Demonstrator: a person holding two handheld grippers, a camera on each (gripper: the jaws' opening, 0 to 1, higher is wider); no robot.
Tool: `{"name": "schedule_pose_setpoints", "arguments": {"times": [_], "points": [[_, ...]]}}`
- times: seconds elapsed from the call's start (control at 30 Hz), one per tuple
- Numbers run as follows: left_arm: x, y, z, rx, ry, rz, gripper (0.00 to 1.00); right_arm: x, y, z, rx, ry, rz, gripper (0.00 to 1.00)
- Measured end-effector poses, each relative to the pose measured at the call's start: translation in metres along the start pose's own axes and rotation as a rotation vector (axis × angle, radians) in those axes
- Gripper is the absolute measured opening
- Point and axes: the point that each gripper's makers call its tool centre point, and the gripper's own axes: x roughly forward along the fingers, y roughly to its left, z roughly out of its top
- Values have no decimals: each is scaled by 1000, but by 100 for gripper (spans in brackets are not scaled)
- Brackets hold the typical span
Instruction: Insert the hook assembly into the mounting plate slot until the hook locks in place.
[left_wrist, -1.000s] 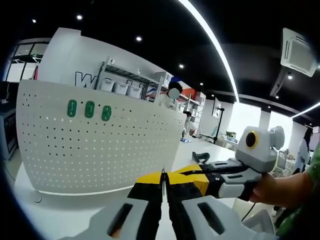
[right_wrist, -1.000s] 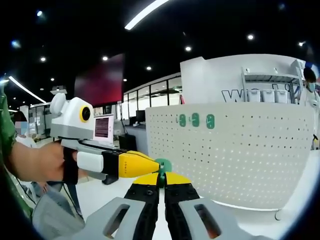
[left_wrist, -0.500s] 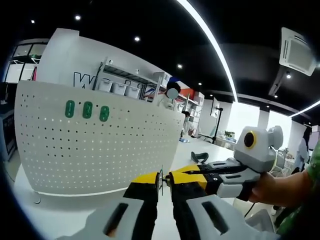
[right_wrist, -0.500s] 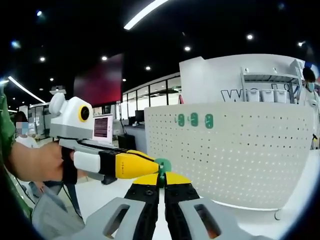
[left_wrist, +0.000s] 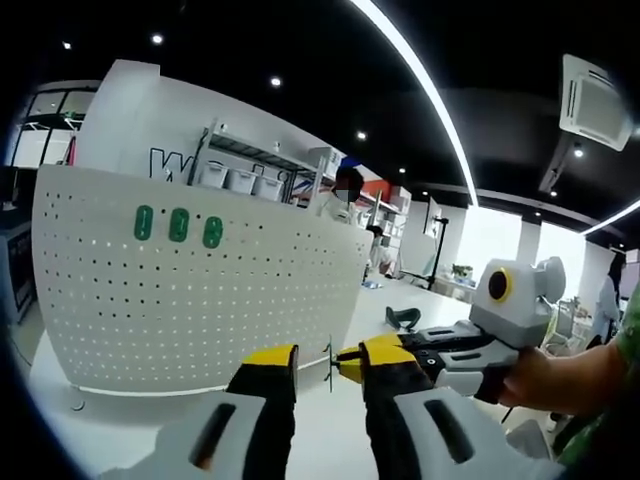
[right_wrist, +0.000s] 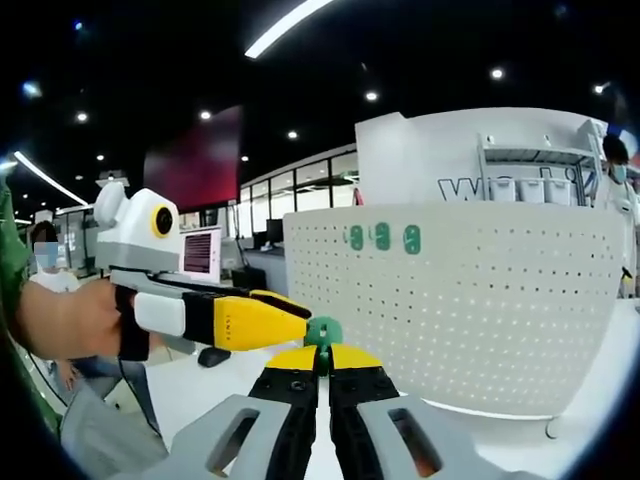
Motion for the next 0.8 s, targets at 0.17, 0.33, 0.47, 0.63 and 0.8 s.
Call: {"name": "schedule_pose_setpoints", "arguments": {"times": [0.17,0.33,0.47,0.63,0.8], "points": [[-1,-2,2,13,-4,-10,35,-1,-4,-1,2,2,-8,1],[-1,-5,1,16,-1,-22,42,-2,-6,-1,0,2,-14,1],[-2,-9,0,20,7,-43,49,-2,-7,-2,-2,5,-16,1],[-4,-13,-3,24,19,-61,57,-3,-10,-5,2,11,-21,1],[-6,-17,-9,41,46,-82,64,-3,-12,-7,0,15,-28,1]]}}
